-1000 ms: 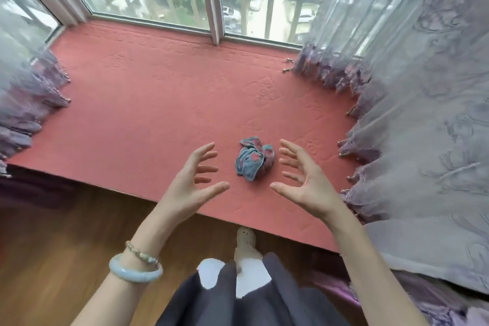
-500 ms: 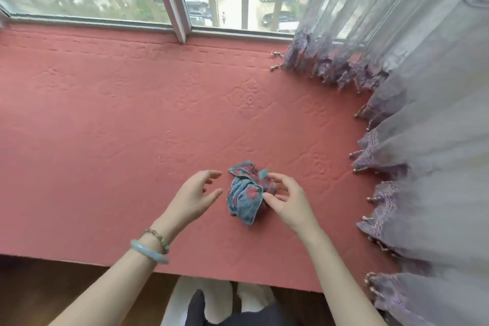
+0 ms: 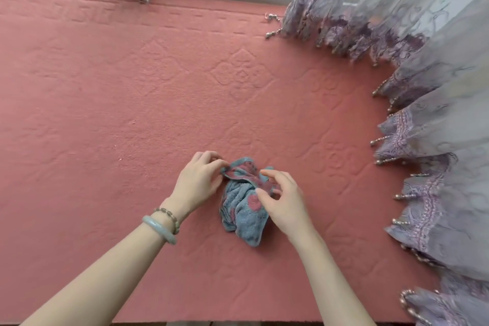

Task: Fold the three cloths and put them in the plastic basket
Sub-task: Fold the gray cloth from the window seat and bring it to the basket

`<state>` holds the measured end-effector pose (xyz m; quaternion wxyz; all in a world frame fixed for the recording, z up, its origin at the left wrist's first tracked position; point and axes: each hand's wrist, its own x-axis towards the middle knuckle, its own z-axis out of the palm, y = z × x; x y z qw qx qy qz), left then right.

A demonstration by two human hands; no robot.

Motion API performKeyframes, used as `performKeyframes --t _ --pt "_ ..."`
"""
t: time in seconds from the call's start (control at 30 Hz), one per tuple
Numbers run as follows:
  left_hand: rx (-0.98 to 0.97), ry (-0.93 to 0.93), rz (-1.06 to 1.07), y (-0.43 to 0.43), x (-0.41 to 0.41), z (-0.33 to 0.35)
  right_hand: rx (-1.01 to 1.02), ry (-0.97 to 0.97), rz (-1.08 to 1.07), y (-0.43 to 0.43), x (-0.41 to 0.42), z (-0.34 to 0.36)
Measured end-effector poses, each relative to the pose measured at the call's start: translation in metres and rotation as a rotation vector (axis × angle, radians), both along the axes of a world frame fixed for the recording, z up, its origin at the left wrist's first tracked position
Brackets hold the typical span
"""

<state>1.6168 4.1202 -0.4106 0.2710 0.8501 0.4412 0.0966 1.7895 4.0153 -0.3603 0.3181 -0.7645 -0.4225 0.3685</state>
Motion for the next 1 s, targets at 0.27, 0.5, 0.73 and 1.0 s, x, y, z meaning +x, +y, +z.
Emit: performKeyframes --t 0.27,0.5,0.73,1.0 --pt "-0.203 -0.236 -0.084 -0.004 -0.006 0.044 0.040 -0.092 0.149 0.019 -0.014 0.019" --pt "-0.314 -0.483 0.009 -0.026 -0.016 0.095 0.091 -0.009 0.271 0.011 -0.031 0.062" --pt "-0.362 -0.392 -0.038 -0.049 -0.015 0.108 0.184 0.206 0.140 -0.008 -0.020 0.127" --pt "-0.429 -0.255 0.043 -0.054 -0.038 0.144 0.259 0.212 0.060 -0.018 0.004 0.216"
